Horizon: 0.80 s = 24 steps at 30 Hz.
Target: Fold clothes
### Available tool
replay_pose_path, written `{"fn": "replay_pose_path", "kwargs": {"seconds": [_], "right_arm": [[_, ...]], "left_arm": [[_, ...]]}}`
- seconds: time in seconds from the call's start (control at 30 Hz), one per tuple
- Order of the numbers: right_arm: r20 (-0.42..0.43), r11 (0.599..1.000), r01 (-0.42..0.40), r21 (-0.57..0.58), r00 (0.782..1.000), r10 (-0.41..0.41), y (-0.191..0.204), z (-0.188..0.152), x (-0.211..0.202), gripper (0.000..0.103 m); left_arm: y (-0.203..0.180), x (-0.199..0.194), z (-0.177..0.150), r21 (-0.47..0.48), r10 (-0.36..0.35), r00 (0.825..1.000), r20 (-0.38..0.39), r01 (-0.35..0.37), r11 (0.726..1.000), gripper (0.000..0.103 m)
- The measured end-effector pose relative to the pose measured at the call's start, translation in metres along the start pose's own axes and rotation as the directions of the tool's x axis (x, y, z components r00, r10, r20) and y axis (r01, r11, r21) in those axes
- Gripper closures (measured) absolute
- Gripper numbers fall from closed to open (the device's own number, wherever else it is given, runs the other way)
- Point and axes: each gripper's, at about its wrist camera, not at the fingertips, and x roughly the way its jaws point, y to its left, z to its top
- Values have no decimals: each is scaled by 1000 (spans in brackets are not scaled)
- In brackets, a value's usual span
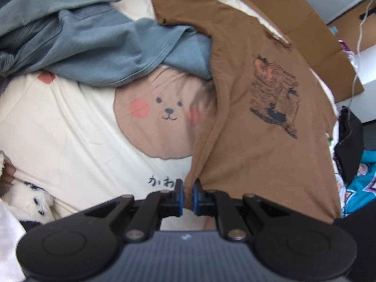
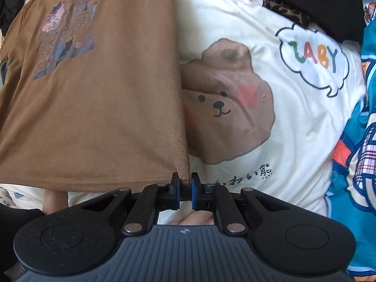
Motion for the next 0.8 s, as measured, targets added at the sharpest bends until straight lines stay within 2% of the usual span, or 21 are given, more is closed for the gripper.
{"fn": "replay_pose_path", "kwargs": {"seconds": [0.27, 0.5, 0.63, 0.8], "right_arm": [[4, 1000, 5, -27, 1000, -5, -3, -2, -20, 96], [-12, 999, 16, -43, 1000, -16, -5, 1, -19, 96], [-40, 999, 30, -32, 999, -31, -7, 2, -3, 96], [-95, 998, 55, -14, 994, -56, -9, 0, 28, 96]], "left_arm": [[-23, -28, 5, 27, -39, 999, 18, 39, 999, 95], [-28, -30, 0, 30, -39, 999, 9, 39, 999, 95], [-20, -9, -2, 17, -1, 1000, -16, 1, 1000, 95], [-1, 38, -12, -2, 52, 993, -108, -53, 999, 95]]}}
